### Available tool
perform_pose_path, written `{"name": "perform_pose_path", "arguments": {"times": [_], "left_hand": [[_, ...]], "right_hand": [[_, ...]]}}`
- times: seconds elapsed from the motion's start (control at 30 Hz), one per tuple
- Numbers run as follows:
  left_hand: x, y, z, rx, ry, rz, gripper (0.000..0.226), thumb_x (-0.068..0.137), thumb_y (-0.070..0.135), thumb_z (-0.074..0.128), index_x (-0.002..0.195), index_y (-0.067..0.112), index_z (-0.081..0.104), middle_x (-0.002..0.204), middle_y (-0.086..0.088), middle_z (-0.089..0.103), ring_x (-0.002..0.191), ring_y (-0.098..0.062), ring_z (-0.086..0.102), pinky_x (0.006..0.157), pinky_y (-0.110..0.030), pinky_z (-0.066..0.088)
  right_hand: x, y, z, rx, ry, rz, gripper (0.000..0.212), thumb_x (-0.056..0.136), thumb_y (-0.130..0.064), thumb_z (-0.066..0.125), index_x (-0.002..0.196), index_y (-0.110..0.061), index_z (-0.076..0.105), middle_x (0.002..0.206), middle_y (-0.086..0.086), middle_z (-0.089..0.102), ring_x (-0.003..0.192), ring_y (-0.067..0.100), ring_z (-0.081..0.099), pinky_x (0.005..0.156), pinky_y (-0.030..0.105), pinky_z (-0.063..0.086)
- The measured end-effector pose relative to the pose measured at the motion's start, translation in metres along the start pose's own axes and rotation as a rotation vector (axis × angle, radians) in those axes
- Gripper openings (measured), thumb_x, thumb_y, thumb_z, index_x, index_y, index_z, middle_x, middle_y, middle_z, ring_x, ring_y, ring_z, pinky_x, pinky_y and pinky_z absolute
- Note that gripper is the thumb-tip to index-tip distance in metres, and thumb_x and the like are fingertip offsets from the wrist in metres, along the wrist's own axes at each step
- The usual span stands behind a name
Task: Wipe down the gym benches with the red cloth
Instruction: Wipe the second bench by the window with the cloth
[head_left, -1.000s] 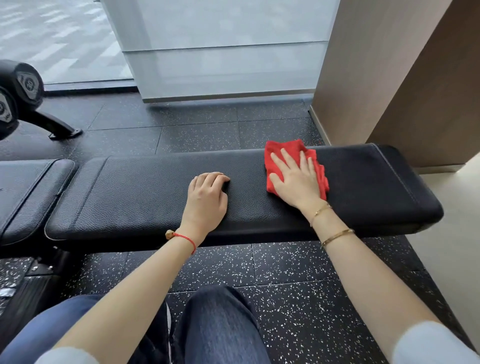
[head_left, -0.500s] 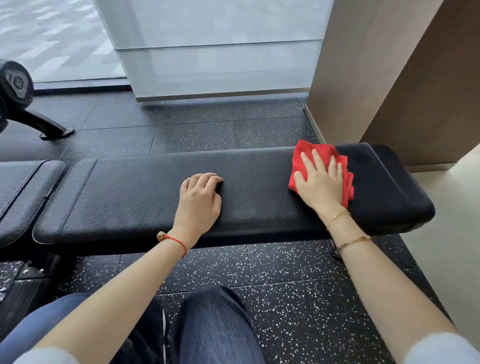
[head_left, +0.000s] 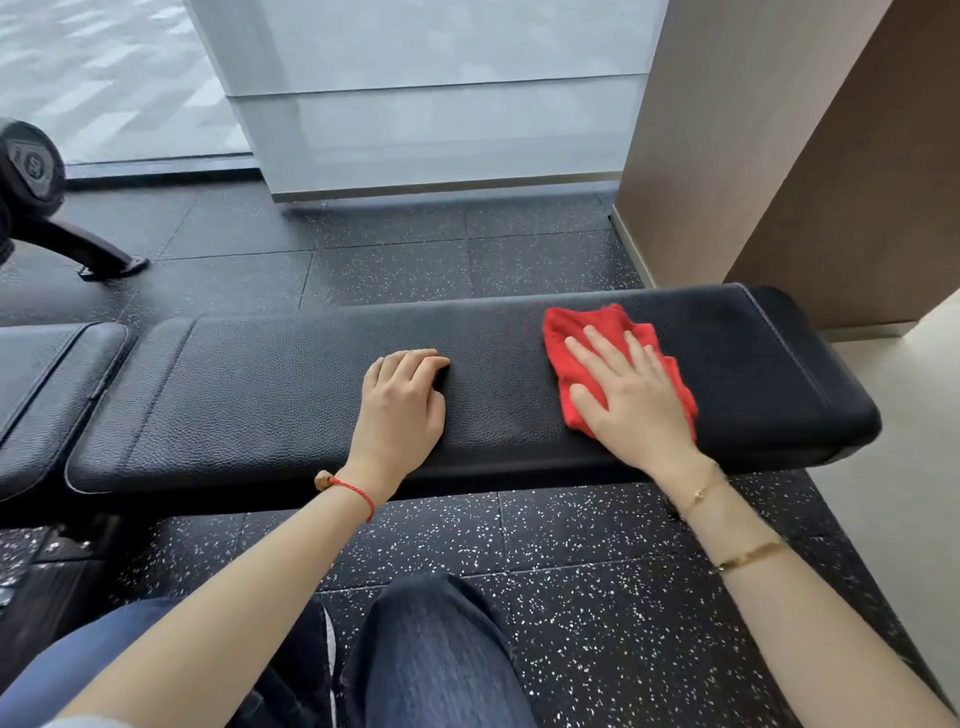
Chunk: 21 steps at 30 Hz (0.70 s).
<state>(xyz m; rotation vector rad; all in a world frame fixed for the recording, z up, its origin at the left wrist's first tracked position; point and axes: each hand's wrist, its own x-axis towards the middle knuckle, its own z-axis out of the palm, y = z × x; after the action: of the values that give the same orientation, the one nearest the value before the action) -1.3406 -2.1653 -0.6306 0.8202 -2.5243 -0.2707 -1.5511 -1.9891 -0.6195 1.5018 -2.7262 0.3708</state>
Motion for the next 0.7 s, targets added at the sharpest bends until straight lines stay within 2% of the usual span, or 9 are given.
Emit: {"name": "perform_pose_path", "arguments": {"times": [0.1,0.2,0.37,0.57,0.7], "left_hand": [[0.001,0.000,0.000,0.009,0.013,-0.008,0.033,0.085,0.007,0.056,0.116,0.012,0.065,0.123,-0.003,0.064,0.119,-0.027,0.054,0.108,-0.048,0.037],[0.000,0.002,-0.001,0.007,0.022,-0.011,0.031,0.084,0.006,0.057,0.114,0.012,0.065,0.122,-0.003,0.065,0.117,-0.027,0.055,0.107,-0.047,0.038],[0.000,0.004,-0.002,-0.001,0.035,-0.007,0.030,0.085,0.006,0.055,0.113,0.011,0.066,0.121,-0.004,0.065,0.117,-0.028,0.056,0.107,-0.047,0.039],[-0.002,0.005,-0.007,0.070,0.144,-0.069,0.023,0.080,0.009,0.055,0.099,0.010,0.067,0.105,-0.004,0.068,0.105,-0.030,0.061,0.096,-0.042,0.041],[-0.003,0.003,-0.009,0.085,0.192,-0.087,0.025,0.078,0.007,0.056,0.100,0.010,0.068,0.102,-0.004,0.069,0.102,-0.030,0.062,0.096,-0.041,0.041]], "right_hand": [[0.023,0.021,-0.003,-0.038,0.010,0.188,0.057,0.096,-0.046,0.038,0.152,-0.038,0.029,0.162,-0.010,0.019,0.149,0.033,0.015,0.123,0.046,0.004],[0.053,0.009,-0.001,-0.031,-0.008,0.268,0.057,0.097,-0.046,0.036,0.153,-0.039,0.024,0.164,-0.008,0.014,0.150,0.035,0.009,0.123,0.046,-0.001],[0.058,-0.042,0.008,0.000,-0.065,0.072,0.062,0.094,-0.054,0.038,0.153,-0.042,0.022,0.164,-0.010,0.012,0.150,0.035,0.006,0.123,0.046,-0.003],[0.020,-0.081,0.021,0.010,-0.044,-0.189,0.064,0.092,-0.057,0.042,0.151,-0.043,0.025,0.162,-0.011,0.018,0.151,0.031,0.009,0.123,0.043,0.001],[0.017,-0.080,0.022,0.018,-0.057,-0.233,0.061,0.094,-0.054,0.043,0.151,-0.043,0.025,0.162,-0.014,0.017,0.151,0.028,0.008,0.123,0.042,0.000]]}}
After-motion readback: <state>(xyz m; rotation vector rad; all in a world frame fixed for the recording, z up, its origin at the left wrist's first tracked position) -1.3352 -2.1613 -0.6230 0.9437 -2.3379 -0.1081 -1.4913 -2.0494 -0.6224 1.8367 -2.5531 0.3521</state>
